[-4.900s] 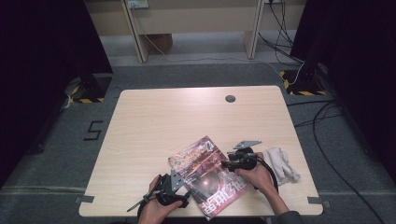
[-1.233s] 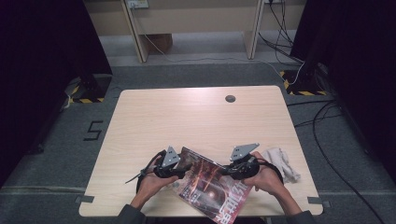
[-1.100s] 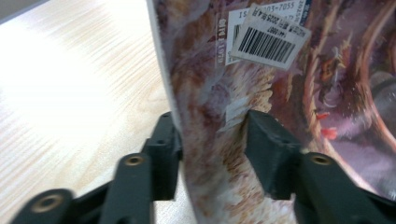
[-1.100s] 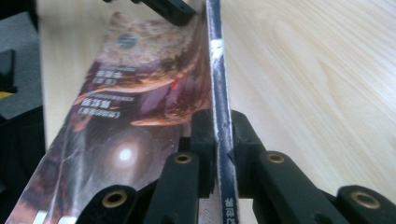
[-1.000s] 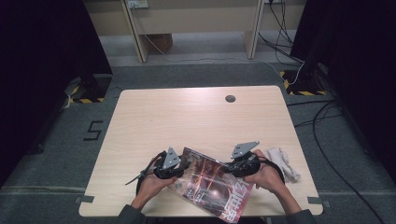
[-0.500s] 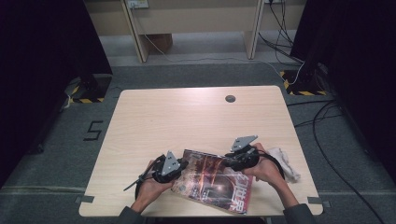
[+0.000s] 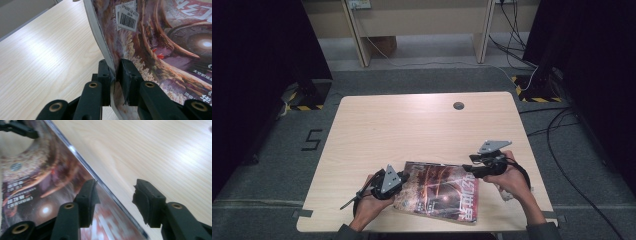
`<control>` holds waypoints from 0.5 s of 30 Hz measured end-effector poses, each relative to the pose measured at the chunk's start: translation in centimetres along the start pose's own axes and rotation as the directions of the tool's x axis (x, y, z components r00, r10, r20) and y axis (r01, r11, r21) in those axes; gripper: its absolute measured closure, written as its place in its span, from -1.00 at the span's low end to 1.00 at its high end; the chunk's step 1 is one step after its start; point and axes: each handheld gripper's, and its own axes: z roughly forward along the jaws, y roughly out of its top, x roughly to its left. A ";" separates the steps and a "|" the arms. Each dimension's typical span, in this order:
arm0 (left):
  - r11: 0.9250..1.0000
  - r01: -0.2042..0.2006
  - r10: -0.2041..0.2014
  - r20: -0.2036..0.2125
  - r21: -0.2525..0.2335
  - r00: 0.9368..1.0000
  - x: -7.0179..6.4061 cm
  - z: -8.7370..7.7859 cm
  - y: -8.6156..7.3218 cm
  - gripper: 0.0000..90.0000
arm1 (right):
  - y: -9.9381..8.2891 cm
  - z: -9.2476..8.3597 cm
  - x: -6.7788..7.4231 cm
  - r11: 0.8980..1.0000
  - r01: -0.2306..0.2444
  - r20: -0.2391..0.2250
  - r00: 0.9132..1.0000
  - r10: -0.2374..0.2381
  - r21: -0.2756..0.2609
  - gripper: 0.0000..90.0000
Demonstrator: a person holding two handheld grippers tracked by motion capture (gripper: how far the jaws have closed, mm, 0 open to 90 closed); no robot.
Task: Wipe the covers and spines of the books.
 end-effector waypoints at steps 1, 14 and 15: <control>1.000 0.003 -0.003 0.003 -0.005 1.000 0.0 -0.2 0.0 0.76 | -0.4 -0.5 -0.3 1.000 -0.013 0.021 1.000 0.013 -0.003 0.13; 1.000 -0.003 0.003 0.009 -0.006 1.000 -1.2 -2.0 -0.4 0.80 | -5.2 -4.1 -2.6 0.977 -0.212 0.236 0.949 0.209 -0.011 -0.09; 1.000 -0.001 0.001 0.009 -0.010 1.000 -1.3 -2.2 -0.5 0.81 | -5.5 -4.2 -2.8 0.977 -0.214 0.244 0.947 0.209 -0.008 -0.10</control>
